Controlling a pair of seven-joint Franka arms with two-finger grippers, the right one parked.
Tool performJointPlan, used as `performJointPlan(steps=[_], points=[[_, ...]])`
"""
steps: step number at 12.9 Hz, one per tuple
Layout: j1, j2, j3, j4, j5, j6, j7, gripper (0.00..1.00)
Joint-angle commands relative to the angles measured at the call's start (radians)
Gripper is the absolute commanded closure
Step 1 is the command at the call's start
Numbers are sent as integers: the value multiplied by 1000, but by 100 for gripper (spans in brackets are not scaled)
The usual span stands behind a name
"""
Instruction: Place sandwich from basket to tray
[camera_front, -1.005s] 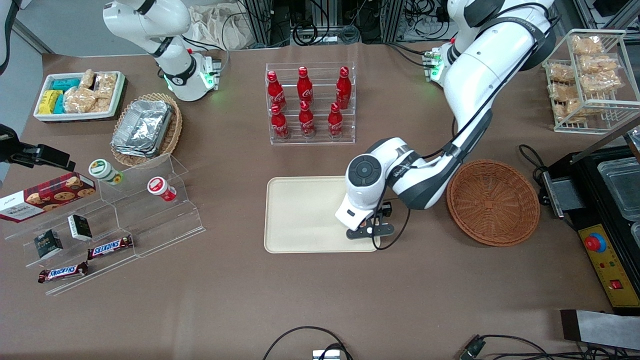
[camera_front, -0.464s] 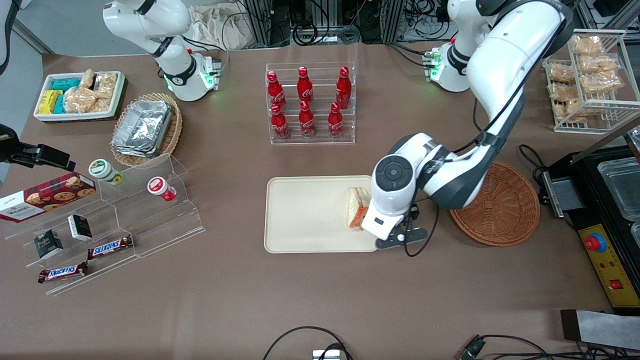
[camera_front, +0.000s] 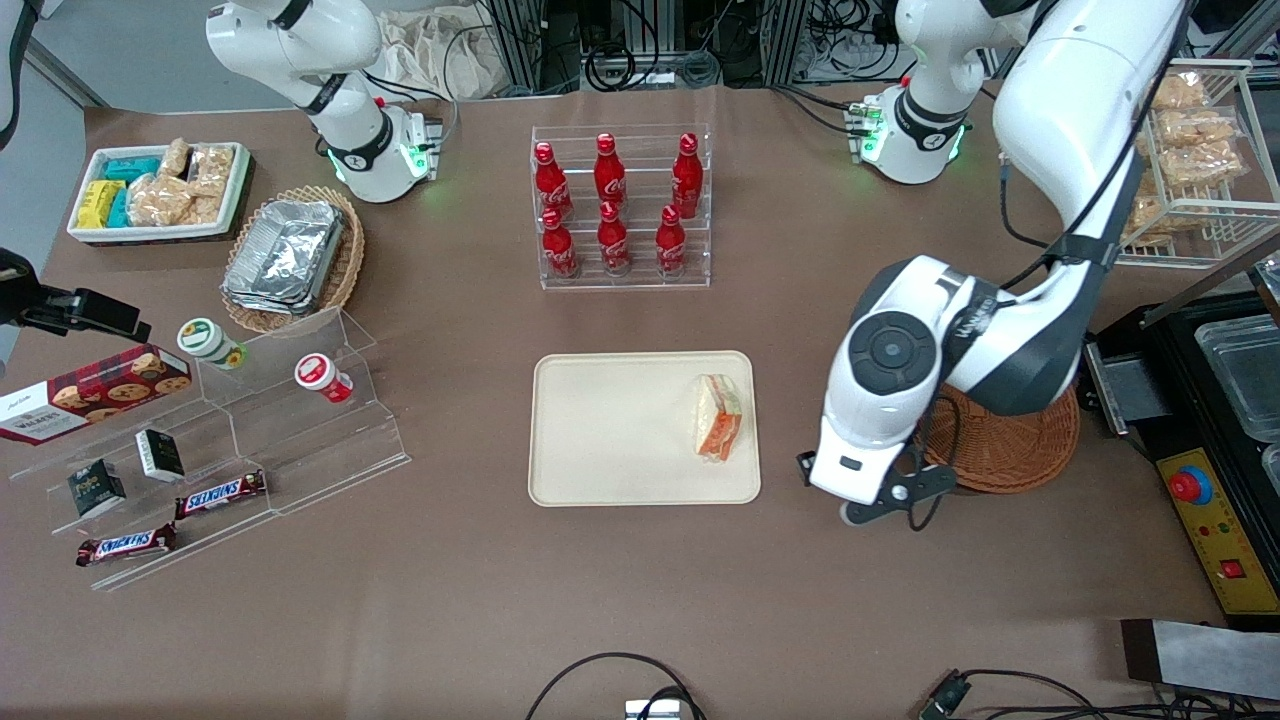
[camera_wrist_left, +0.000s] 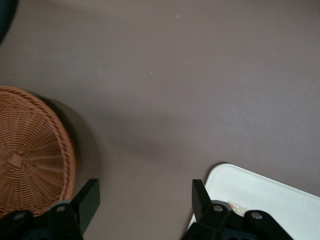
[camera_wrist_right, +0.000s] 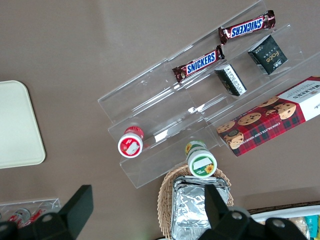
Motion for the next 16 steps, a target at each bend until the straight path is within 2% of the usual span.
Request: performJointPlan(steps=[1, 5, 8, 10, 11, 13, 16], points=[[45, -52, -8, -4, -19, -58, 47, 15], [125, -105, -5, -4, -119, -90, 198, 14], [157, -115, -5, -4, -136, -119, 276, 14], [174, -151, 5, -10, -177, -159, 369, 14], [171, -171, 43, -13, -192, -171, 418, 14], [150, -237, 139, -41, -279, -178, 506, 14], [75, -345, 334, -93, -388, -187, 682, 14]])
